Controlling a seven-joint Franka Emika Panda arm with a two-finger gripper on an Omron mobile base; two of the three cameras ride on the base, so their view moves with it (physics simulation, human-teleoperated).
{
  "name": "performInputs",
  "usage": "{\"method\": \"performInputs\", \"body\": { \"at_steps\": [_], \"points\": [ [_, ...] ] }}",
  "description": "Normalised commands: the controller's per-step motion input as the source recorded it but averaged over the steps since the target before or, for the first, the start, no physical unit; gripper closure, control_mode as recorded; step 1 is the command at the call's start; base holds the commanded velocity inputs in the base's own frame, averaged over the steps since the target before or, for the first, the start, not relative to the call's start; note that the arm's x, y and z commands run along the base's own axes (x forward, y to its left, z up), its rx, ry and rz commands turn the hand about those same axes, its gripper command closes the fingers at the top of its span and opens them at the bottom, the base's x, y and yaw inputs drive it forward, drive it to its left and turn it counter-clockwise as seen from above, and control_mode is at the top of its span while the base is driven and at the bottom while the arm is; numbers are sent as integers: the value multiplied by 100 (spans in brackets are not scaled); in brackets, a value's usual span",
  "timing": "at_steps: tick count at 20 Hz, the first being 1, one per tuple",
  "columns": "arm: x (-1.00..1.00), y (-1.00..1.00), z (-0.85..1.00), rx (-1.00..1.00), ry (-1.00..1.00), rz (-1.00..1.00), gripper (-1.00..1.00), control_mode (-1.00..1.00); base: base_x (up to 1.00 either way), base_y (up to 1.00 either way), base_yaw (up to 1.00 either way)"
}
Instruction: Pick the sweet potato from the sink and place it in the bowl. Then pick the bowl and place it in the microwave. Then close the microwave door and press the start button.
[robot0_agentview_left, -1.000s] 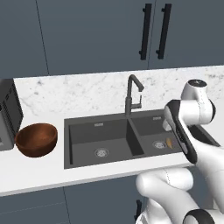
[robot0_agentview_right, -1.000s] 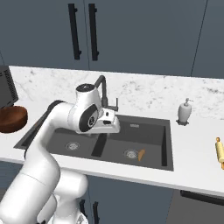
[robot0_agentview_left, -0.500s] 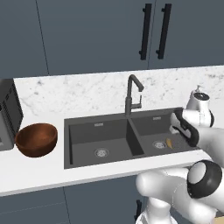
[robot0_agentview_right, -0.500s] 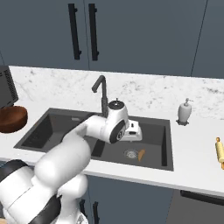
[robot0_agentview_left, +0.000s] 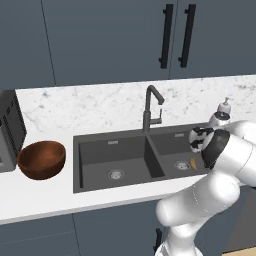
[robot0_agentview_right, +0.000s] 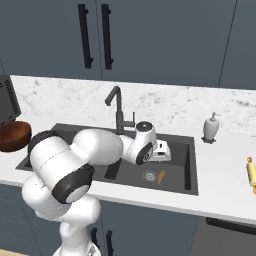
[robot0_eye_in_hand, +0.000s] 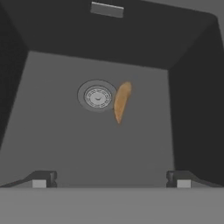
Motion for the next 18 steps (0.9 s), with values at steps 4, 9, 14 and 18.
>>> {"method": "performInputs", "body": {
  "at_steps": [4,9,14,18],
  "points": [
    [47,-20,-11,0,0,0,-100,-100,0,0,0],
    [33,-14,-11,0,0,0,-100,-100,0,0,0],
    [43,-11,-16,0,0,0,-100,-100,0,0,0],
    [38,-10,-25,0,1,0,-100,-100,0,0,0]
  ]
}}
